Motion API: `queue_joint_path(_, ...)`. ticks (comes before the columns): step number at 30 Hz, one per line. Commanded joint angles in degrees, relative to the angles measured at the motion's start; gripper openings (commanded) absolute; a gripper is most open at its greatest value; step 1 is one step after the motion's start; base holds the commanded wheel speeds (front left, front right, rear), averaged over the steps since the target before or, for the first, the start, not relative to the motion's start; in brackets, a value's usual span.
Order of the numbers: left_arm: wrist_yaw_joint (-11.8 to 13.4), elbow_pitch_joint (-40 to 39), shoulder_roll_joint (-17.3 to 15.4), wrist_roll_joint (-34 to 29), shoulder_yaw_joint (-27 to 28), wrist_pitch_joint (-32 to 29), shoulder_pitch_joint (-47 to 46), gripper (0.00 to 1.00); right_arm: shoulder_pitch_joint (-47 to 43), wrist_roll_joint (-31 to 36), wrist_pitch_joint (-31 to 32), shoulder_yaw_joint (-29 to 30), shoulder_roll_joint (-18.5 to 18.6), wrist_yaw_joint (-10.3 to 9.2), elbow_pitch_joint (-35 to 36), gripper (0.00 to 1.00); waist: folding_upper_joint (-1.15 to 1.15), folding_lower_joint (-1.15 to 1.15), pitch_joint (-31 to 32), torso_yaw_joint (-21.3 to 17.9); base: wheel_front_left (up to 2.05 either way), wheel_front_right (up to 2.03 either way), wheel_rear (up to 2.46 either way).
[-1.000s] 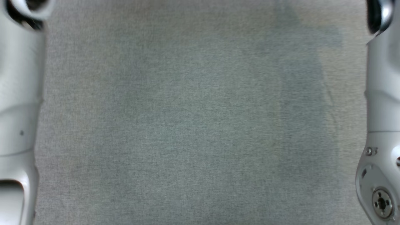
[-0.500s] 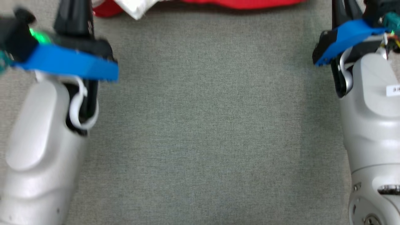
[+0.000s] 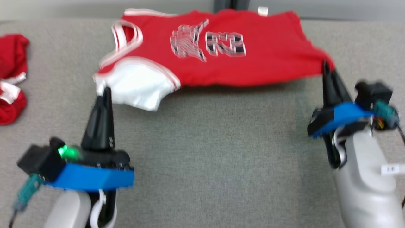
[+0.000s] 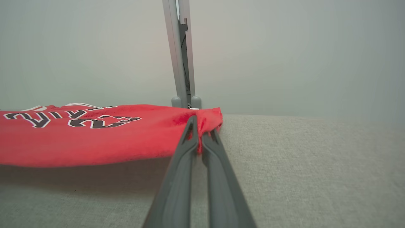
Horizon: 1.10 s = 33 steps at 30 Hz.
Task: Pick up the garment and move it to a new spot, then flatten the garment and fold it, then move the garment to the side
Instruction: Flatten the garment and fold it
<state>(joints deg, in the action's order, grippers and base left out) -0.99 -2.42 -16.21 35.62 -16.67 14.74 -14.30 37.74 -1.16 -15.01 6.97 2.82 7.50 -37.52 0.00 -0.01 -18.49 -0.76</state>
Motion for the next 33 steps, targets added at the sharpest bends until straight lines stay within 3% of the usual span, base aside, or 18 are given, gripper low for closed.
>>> queue_joint_path(1,0.49,-1.76,-0.63,0.34,-0.03,0.01,3.31,0.0,-4.05,-1.04,0.22,-0.56,0.14,-0.02,1.61,0.0,0.0,0.01,3.33,-1.38,0.0,0.0,0.0)
queue_joint_path(9,4.11,-10.86,-2.5,0.95,-0.98,-2.04,18.57,0.0,-22.6,-5.95,6.73,-1.45,0.15,-0.02,15.84,0.0,0.0,0.01,10.16,-0.81,0.0,0.0,0.0)
queue_joint_path(16,6.38,-17.66,-6.65,0.49,-1.49,-4.94,30.67,0.0,-39.12,-8.53,15.99,-0.87,0.14,-0.02,33.33,0.0,0.0,0.01,13.45,-0.8,0.0,0.0,0.0)
queue_joint_path(20,6.68,-19.24,-7.82,0.53,-2.18,-6.17,33.77,0.0,-43.08,-9.64,18.87,-0.96,0.15,-0.02,37.52,0.0,0.0,0.01,13.9,-0.89,0.0,0.0,0.0)
queue_joint_path(26,5.75,-18.36,-8.2,1.87,-3.53,-8.06,34.11,0.0,-45.82,-10.6,21.89,-0.87,0.14,-0.01,38.28,0.0,0.0,0.01,14.07,-0.56,0.0,0.0,0.0)
queue_joint_path(33,3.54,-11.43,-7.21,3.32,-4.04,-8.26,29.64,0.0,-43.46,-11.3,22.53,-1.12,0.14,-0.01,31.22,0.0,0.0,0.01,14.21,-0.59,0.0,0.0,0.0)
